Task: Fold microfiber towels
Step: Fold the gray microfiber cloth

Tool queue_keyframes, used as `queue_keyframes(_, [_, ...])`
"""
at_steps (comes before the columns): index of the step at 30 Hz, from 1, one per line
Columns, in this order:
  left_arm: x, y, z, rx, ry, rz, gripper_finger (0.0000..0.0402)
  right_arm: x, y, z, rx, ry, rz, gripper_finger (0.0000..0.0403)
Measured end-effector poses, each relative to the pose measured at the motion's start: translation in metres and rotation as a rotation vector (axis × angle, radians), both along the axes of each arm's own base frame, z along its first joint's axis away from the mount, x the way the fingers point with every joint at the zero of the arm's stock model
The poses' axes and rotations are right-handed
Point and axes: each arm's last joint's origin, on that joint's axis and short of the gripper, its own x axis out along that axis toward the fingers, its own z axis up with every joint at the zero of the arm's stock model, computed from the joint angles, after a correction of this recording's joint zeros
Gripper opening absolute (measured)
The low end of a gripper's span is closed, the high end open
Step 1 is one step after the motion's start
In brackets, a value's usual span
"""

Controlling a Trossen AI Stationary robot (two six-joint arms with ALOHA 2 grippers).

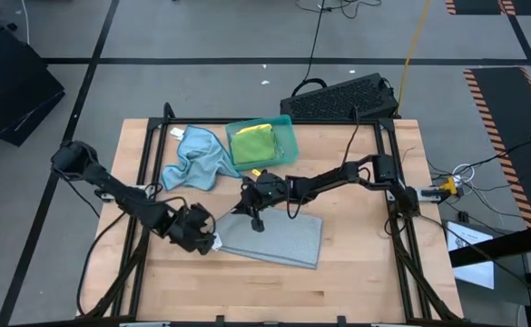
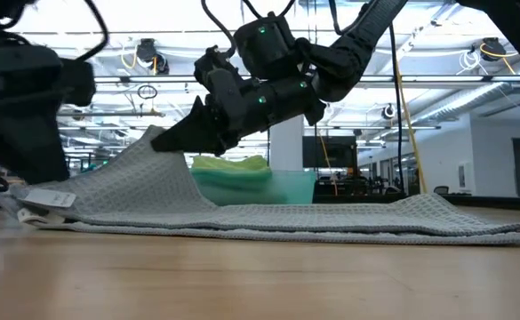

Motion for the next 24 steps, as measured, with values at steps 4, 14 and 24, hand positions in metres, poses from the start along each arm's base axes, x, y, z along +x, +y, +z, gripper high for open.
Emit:
queue_keyframes(4, [-0.004,-0.006,-0.006,-0.097,-0.027,0.05,0.0277,0.0,0.0,0.0,-0.01,-0.008,0.004,0.0004])
queue_keyframes(14, [-0.007,-0.012,-0.01,-0.23,-0.063,0.12,0.0201,0.0,0.0,0.001,-0.031,-0.017,0.009,0.0004])
queue_keyframes(24, [-0.006,-0.016,-0.009,-0.235,-0.095,0.089,0.011,0.0,-0.002,0.001,-0.057,-0.02,-0.011,0.0004])
